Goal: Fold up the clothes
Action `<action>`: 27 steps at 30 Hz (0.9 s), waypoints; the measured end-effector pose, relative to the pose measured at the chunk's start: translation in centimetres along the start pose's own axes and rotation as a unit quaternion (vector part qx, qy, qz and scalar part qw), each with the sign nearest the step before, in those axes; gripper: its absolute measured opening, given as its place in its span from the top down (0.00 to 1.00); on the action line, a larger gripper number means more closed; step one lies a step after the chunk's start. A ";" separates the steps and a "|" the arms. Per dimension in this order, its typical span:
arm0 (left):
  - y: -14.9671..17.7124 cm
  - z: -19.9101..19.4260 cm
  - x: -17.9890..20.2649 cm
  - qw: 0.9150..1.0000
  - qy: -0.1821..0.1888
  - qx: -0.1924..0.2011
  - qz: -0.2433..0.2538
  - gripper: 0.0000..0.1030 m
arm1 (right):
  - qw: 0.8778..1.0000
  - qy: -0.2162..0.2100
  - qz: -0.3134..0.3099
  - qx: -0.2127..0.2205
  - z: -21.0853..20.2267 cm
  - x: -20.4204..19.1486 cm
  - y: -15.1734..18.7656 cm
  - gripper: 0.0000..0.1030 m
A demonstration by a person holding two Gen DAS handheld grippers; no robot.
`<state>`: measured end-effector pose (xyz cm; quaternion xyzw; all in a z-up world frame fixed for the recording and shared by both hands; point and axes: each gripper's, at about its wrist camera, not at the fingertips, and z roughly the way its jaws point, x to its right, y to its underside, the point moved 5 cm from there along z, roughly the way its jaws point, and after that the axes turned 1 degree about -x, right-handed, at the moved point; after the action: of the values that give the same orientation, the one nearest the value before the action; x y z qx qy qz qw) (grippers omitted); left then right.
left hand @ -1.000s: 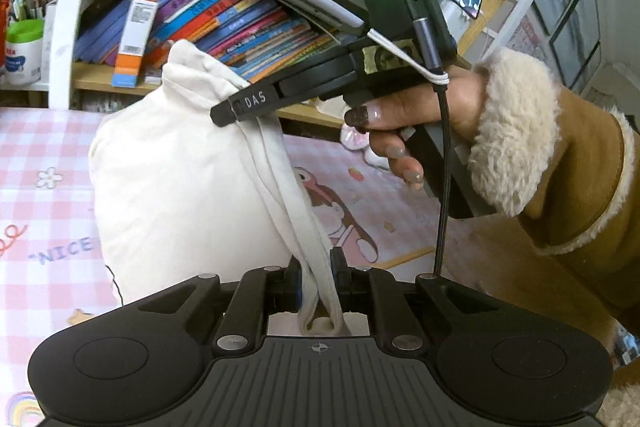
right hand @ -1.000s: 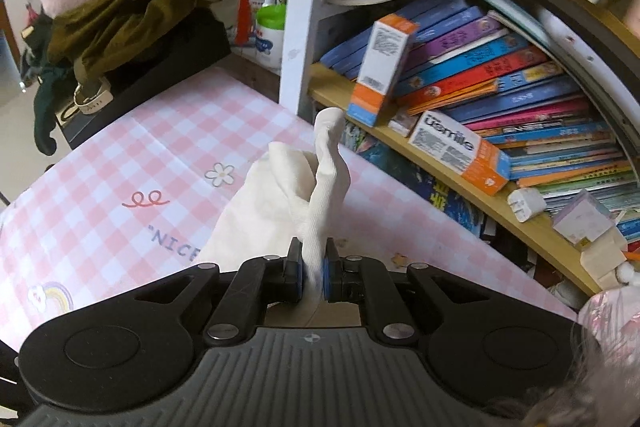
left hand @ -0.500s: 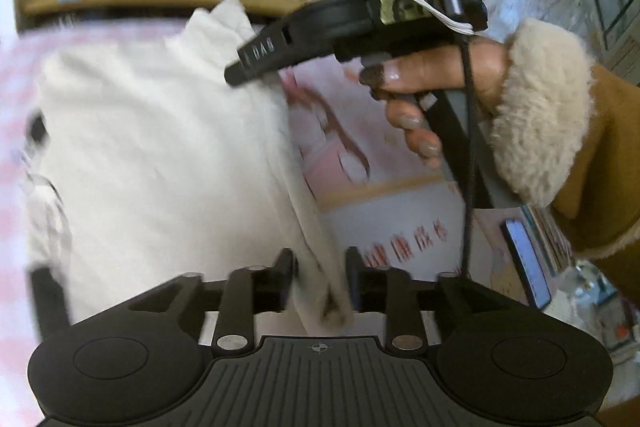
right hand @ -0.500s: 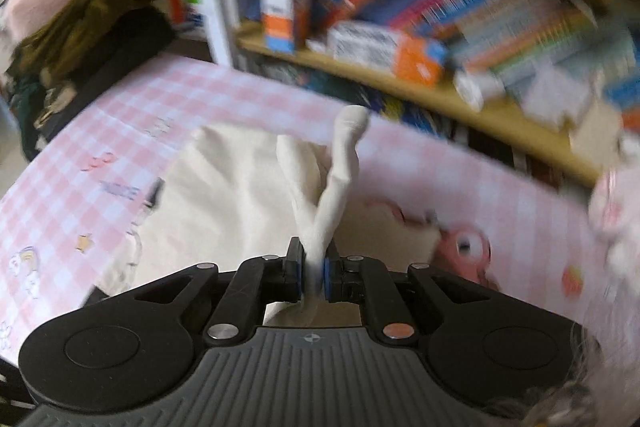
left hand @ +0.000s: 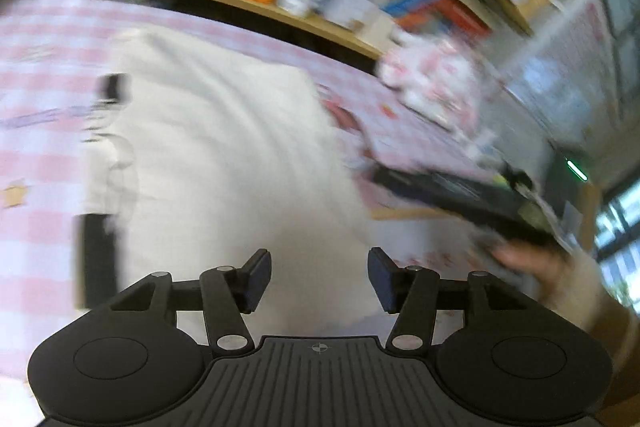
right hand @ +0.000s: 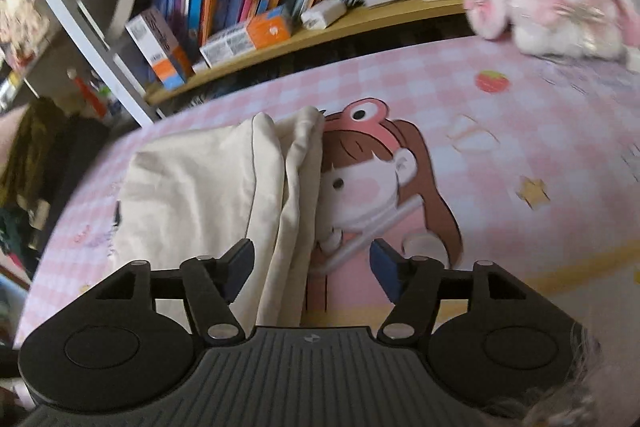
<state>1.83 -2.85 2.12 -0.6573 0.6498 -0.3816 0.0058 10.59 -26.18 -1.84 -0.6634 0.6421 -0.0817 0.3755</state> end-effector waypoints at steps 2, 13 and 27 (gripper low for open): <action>0.5 -0.5 -1.7 1.000 -0.030 0.003 -0.010 0.48 | 1.000 -0.007 0.006 0.005 -1.6 -0.2 1.1 0.38; 3.4 -0.6 -5.4 0.994 -0.099 0.000 -0.043 0.49 | 1.000 -0.015 -0.009 -0.019 -4.5 -2.4 6.8 0.44; 4.4 -1.2 -6.4 0.993 -0.108 0.001 -0.053 0.49 | 0.998 -0.068 -0.010 -0.001 -6.8 -4.1 5.9 0.98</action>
<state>-1.62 2.54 -2.36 -0.7285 0.6091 -0.3084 0.0564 1.22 -24.47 0.91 -0.6746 0.6081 -0.0391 0.4168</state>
